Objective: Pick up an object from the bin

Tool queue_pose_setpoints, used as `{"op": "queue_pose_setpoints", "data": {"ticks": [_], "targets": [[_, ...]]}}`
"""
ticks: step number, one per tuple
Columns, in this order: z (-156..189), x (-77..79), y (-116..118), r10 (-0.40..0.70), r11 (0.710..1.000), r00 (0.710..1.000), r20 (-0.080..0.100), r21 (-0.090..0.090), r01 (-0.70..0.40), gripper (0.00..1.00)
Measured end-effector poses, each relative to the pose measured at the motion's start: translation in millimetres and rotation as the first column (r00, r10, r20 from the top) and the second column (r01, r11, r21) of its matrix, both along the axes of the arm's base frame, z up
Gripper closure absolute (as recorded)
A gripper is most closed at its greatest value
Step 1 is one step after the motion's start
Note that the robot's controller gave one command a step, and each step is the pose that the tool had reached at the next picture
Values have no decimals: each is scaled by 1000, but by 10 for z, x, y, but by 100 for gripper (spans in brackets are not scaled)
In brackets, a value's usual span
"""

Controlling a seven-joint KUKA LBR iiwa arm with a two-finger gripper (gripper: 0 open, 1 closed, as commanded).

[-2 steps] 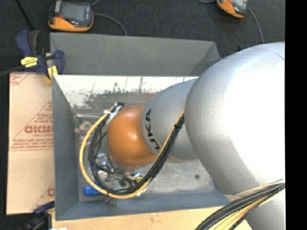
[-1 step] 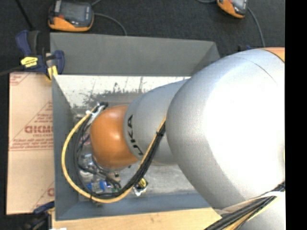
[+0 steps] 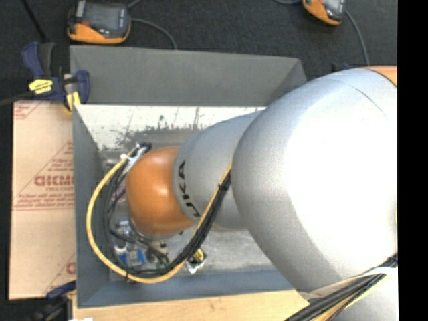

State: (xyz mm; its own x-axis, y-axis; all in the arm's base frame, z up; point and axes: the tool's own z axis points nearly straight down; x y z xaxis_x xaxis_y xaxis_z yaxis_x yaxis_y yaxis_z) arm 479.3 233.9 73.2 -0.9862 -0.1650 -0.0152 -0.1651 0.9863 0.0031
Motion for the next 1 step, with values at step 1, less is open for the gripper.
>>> {"op": "queue_pose_setpoints", "data": {"ticks": [1], "targets": [[760, 156, -340, 7, 1000, 1000, -4, -5, -7, 100]]}}
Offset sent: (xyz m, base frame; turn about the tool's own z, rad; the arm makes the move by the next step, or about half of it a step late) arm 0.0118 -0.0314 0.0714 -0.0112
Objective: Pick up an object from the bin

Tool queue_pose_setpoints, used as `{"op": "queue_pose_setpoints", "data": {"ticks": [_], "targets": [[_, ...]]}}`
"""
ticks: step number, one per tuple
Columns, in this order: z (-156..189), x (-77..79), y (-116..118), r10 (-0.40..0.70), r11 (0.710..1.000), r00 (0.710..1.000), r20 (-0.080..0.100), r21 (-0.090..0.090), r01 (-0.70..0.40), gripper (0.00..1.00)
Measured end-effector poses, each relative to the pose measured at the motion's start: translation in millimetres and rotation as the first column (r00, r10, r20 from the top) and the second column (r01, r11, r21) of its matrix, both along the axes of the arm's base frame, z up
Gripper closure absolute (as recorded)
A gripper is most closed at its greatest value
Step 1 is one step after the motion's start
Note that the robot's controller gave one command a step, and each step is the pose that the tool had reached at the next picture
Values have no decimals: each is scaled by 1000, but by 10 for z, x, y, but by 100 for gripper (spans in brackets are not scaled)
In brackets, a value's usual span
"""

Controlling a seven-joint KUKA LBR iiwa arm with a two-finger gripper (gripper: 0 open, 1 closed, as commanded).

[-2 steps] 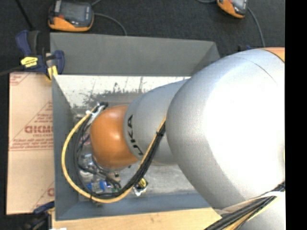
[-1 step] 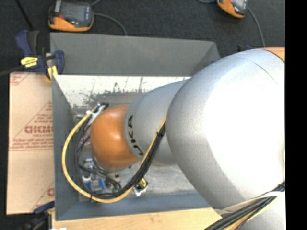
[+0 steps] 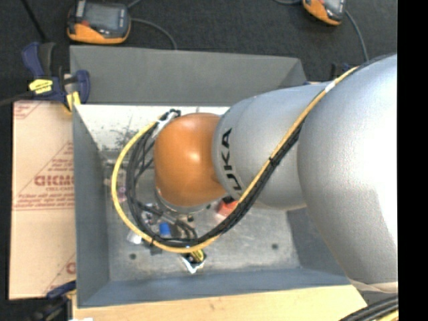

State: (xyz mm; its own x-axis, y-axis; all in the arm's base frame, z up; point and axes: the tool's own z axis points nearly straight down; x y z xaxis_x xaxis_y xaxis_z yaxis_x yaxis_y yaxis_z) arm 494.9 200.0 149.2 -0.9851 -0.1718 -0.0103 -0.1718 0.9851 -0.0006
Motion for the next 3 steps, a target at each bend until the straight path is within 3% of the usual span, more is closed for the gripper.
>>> {"op": "queue_pose_setpoints", "data": {"ticks": [1, 2, 3], "targets": [[1095, 43, -40, 1, 1000, 1000, 1, 2, -1, 100], [109, 125, -22, 446, 895, 895, -13, -1, -446, 100], [816, -230, 20, 455, 891, 891, -2, -2, -455, 100]]}}
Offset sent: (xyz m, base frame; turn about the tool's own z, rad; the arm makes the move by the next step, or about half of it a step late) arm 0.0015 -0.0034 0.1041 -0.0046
